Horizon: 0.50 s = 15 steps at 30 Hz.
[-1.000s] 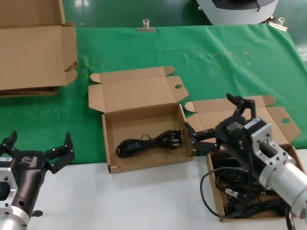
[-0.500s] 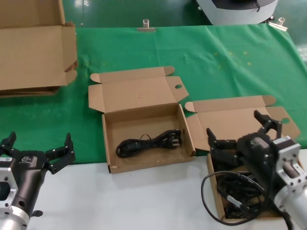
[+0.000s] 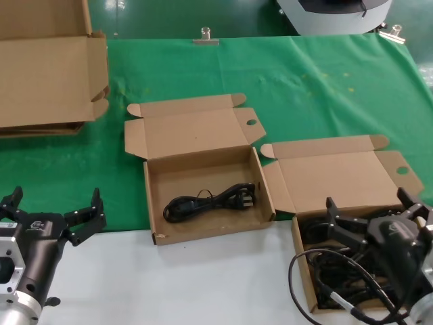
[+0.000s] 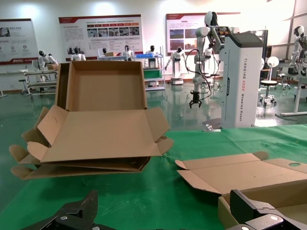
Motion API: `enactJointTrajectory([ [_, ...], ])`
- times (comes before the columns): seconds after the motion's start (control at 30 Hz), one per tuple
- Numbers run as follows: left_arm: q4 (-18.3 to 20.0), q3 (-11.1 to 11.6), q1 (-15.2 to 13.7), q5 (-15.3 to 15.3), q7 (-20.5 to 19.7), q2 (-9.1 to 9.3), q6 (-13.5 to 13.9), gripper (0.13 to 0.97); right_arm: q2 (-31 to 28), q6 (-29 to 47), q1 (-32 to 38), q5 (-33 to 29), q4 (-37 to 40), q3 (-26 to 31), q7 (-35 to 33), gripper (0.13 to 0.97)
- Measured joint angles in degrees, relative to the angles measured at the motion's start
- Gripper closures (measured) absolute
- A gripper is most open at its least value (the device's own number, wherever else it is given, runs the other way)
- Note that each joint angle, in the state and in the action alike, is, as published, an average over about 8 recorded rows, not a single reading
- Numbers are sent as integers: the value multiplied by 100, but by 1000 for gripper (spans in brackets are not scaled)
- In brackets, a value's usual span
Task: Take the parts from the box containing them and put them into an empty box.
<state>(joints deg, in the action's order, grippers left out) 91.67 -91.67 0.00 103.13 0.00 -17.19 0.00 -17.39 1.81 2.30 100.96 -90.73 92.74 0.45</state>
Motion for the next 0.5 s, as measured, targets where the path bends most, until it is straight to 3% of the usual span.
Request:
enactJointTrajectory([
  [0.5,0,0,0,-1,1,0,0,132,6,-56,-71,67,-29,-33,-14,129],
])
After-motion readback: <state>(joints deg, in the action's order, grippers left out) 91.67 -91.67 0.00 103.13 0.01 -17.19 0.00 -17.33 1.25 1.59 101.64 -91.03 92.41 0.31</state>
